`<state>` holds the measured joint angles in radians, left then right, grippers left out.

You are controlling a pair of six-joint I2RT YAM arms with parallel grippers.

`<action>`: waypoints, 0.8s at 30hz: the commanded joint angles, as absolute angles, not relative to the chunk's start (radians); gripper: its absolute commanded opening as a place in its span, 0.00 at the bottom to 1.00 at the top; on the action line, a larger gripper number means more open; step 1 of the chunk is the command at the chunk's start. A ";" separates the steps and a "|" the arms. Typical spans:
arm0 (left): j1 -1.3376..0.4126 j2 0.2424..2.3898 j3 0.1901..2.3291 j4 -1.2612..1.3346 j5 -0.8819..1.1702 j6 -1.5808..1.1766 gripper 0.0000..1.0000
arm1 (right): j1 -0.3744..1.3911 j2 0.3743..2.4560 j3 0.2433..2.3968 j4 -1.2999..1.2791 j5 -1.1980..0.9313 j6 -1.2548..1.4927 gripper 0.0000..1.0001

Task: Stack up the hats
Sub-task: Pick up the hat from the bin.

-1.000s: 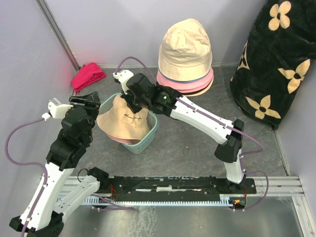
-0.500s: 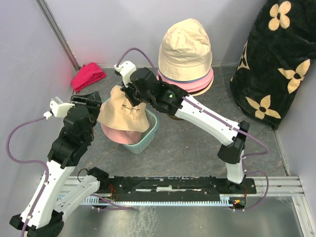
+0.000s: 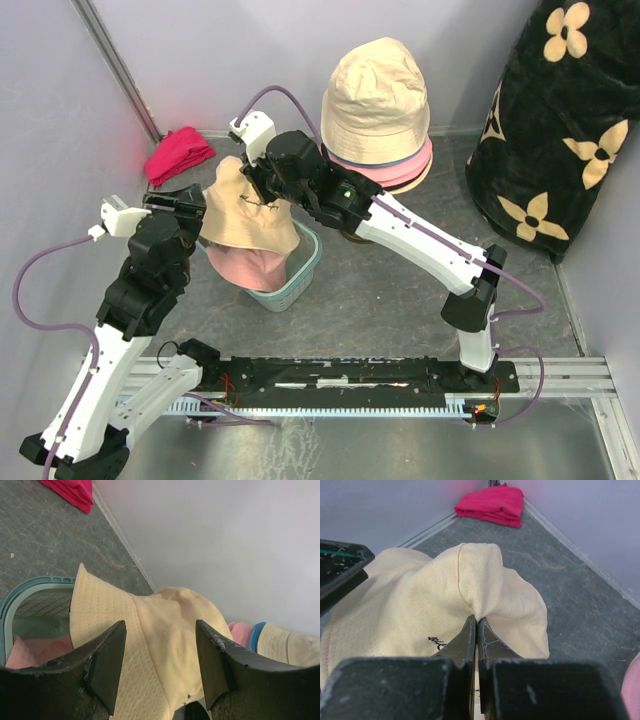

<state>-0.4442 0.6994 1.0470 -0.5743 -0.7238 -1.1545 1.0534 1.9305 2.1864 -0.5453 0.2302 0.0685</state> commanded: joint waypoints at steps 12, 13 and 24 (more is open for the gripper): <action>-0.440 0.644 1.081 -0.436 -0.800 -1.118 0.64 | 1.064 1.888 2.318 -0.260 0.195 -0.031 0.02; -0.439 0.635 1.076 -0.426 -0.806 -1.116 0.64 | 1.064 1.890 2.321 -0.239 0.189 -0.038 0.02; -0.440 0.571 1.098 -0.410 -0.887 -1.052 0.64 | 1.065 2.000 2.540 -0.124 0.119 -0.075 0.02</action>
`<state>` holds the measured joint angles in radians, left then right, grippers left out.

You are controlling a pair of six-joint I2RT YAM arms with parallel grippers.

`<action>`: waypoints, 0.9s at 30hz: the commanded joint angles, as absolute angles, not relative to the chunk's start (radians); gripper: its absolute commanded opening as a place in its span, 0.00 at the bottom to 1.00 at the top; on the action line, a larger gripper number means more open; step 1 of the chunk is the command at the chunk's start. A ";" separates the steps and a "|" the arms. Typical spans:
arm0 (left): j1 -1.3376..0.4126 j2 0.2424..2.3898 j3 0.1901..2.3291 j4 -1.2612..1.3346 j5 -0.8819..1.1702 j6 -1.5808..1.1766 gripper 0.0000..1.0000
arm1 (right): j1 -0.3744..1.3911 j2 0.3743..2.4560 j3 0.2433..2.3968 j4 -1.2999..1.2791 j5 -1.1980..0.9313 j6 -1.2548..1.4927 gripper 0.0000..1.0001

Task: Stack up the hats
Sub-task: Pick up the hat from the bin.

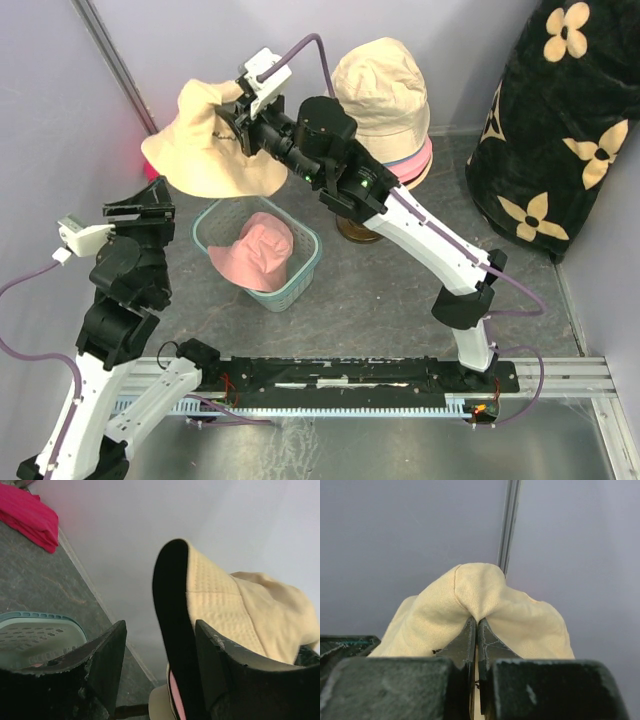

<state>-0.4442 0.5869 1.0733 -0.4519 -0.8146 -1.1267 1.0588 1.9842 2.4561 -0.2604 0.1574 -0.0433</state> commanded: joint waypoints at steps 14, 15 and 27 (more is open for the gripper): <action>-0.440 0.579 1.041 -0.387 -0.859 -1.067 0.63 | 1.061 2.007 2.701 0.093 0.087 -0.183 0.02; -0.439 0.578 1.036 -0.386 -0.854 -1.072 0.63 | 1.061 2.001 2.705 0.109 0.085 -0.193 0.02; -0.440 0.548 0.983 -0.367 -0.829 -1.085 0.63 | 1.061 1.918 2.739 0.238 0.073 -0.350 0.02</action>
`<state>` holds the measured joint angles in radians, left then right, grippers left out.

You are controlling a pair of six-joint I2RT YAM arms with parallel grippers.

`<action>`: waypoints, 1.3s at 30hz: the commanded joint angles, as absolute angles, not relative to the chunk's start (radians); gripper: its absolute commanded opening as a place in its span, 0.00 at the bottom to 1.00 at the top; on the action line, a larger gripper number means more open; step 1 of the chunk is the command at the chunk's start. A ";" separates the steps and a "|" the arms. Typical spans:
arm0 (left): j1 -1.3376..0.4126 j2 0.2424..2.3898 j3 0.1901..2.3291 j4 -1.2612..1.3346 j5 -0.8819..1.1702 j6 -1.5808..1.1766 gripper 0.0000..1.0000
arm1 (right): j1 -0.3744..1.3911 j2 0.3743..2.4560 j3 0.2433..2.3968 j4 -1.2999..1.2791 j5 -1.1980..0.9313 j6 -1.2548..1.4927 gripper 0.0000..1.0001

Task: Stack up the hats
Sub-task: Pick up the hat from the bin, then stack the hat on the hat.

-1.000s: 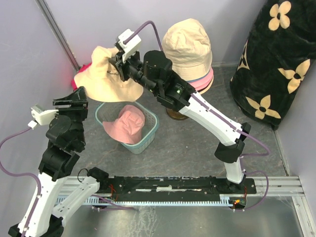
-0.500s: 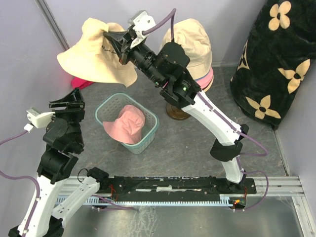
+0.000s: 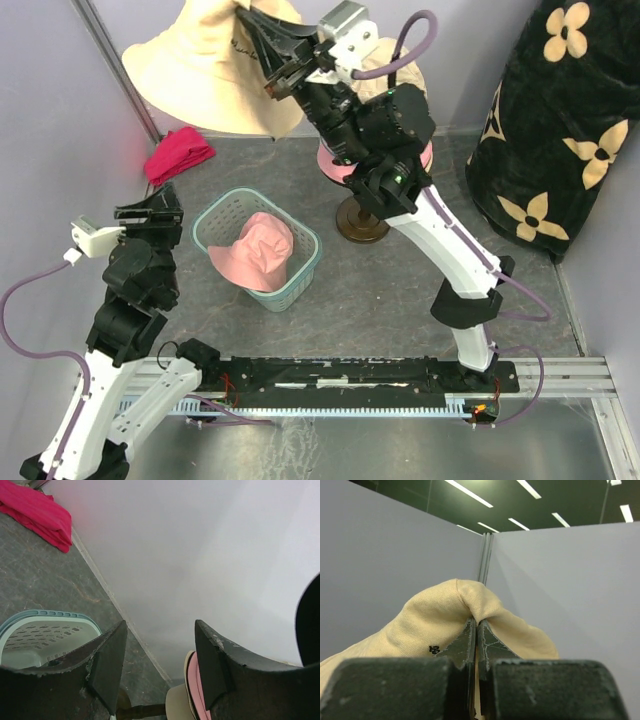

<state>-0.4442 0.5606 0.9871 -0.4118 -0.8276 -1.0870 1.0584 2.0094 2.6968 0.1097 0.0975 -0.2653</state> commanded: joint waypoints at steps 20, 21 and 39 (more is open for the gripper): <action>-0.440 0.656 1.000 -0.290 -0.779 -1.053 0.62 | 0.903 1.637 2.446 0.297 0.153 -0.586 0.02; -0.440 0.669 1.003 -0.279 -0.773 -1.051 0.62 | 0.872 1.633 2.437 0.288 0.160 -0.569 0.02; -0.440 0.918 1.112 -0.057 -0.553 -0.881 0.62 | 0.575 1.767 2.479 0.143 0.125 -0.285 0.02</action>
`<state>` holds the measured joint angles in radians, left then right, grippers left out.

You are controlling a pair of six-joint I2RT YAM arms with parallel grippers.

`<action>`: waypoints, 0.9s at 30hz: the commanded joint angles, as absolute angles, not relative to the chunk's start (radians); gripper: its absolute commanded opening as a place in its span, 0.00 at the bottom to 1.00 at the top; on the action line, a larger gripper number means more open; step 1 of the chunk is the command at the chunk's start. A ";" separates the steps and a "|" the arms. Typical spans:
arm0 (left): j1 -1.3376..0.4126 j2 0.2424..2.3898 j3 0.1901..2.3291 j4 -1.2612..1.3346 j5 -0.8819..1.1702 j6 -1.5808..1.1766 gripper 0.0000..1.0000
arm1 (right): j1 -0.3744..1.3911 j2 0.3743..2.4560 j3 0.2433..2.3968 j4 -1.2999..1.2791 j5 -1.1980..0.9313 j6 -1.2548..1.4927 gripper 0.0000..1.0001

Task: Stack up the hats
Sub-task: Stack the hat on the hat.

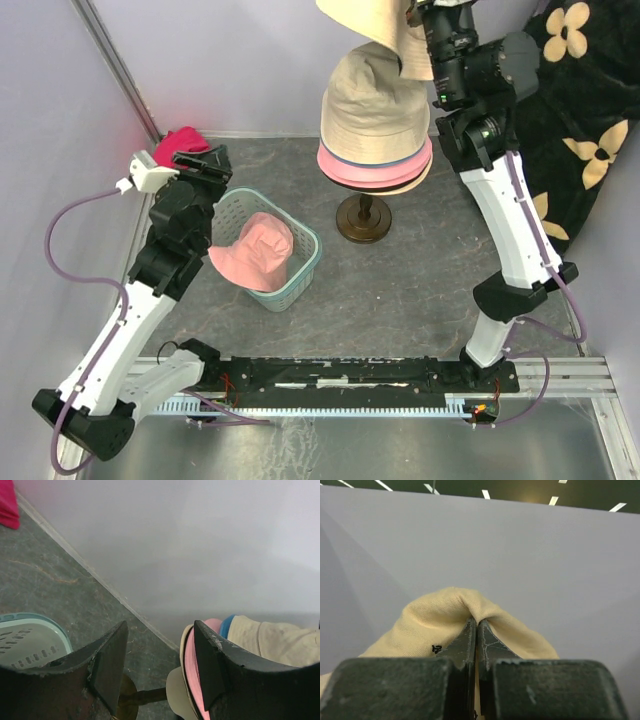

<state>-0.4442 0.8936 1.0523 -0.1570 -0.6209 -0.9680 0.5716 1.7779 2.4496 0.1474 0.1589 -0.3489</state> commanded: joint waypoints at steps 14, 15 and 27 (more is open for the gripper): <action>-0.439 1.036 1.173 0.059 -0.416 -0.850 0.62 | 0.574 1.644 2.196 0.113 0.097 -0.240 0.02; -0.439 1.044 1.178 0.066 -0.407 -0.849 0.62 | 0.574 1.635 2.185 0.103 0.090 -0.238 0.02; -0.445 1.152 1.296 0.092 -0.338 -0.838 0.63 | 0.574 1.570 2.172 -0.046 -0.001 -0.230 0.02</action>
